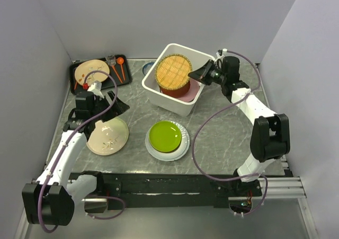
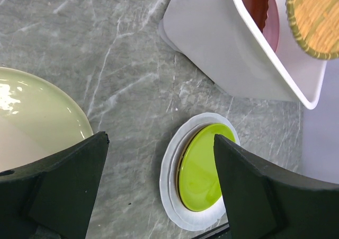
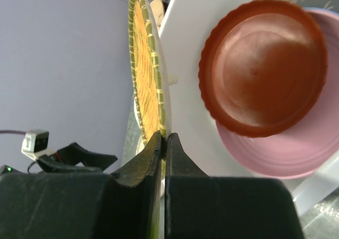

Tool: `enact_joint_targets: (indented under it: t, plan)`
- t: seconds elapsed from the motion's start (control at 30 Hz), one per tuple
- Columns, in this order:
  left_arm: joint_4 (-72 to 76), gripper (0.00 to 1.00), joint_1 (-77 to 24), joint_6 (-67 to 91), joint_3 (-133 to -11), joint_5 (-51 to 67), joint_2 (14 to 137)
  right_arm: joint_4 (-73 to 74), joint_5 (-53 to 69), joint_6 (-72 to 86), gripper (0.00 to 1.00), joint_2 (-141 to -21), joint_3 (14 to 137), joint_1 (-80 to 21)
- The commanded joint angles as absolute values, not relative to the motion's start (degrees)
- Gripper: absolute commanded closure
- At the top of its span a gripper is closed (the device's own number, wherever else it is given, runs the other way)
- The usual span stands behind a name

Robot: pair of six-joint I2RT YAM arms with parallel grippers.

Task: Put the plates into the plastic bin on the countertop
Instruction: Place the plate in the plastic bin.

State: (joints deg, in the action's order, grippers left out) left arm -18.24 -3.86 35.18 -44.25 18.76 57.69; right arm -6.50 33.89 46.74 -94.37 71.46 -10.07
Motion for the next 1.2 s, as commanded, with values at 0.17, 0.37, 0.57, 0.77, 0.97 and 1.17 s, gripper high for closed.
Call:
enact_joint_targets:
  t: [0.17,0.37,0.57,0.77,0.97,1.17]
  plan:
    - [-14.9,0.15,-4.4,35.0,-44.6,23.4,60.3,-9.3,36.9,47.3,1.00,-96.5,78.5,-7.3]
    - [-14.4,0.14,-4.8,34.7,-44.2,23.3,59.9,-6.3,35.9,45.1,1.00,-97.7,80.2,-7.2]
    - [-16.4,0.14,-5.8,34.2,-44.9,21.4,59.0,-3.9,35.8,43.9,1.00,-100.7,82.5,-7.2]
    - [-17.3,0.14,-6.2,33.9,-44.9,18.9,56.7,-3.4,35.2,43.7,1.00,-103.6,83.5,-7.2]
    - [-17.5,0.13,-6.8,34.1,-44.6,18.1,56.3,-3.1,34.7,43.4,1.00,-105.7,84.0,-7.3]
    - [-17.6,0.13,-7.1,34.0,-44.8,18.3,56.3,-1.8,34.8,43.0,1.00,-107.9,85.8,-7.6]
